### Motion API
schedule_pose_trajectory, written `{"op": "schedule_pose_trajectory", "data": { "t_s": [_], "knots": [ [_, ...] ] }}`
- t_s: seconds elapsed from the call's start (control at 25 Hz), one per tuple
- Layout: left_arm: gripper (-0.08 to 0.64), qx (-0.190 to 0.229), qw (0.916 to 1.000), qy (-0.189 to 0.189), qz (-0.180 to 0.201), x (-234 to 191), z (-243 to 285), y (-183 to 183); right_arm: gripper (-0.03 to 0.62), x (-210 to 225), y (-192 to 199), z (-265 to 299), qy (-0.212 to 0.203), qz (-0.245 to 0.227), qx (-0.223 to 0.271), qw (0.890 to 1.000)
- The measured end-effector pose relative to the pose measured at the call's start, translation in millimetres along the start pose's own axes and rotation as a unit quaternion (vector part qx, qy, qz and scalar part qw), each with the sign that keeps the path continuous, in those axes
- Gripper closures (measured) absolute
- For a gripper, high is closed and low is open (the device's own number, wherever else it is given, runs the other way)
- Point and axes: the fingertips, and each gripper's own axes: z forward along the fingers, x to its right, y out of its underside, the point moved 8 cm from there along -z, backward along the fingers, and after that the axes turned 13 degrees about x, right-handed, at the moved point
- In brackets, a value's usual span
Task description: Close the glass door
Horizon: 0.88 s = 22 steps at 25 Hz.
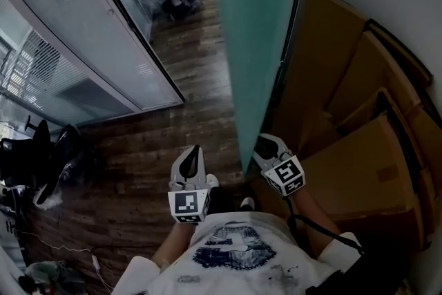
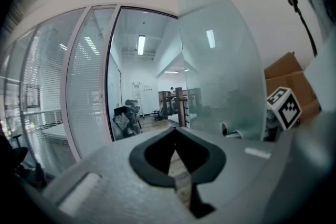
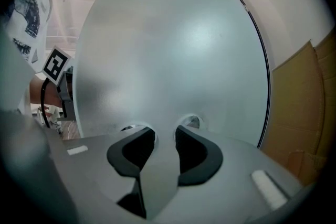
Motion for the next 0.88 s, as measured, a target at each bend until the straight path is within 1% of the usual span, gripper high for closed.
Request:
{"op": "schedule_pose_trajectory", "data": {
  "t_s": [0.36,0.64,0.88],
  "knots": [
    [0.557,-0.003,0.9999,0.001,-0.010,-19,14,7,0.462,-10,-1,32,0.013,-0.003,-0.015,1.000],
    [0.557,0.008,0.9999,-0.012,-0.009,-48,22,4,0.463,-19,-3,66,0.011,-0.007,-0.031,0.999],
    [0.557,0.003,0.9997,-0.019,-0.012,-74,29,6,0.463,-29,-6,99,0.012,-0.006,-0.032,0.999]
  ]
}}
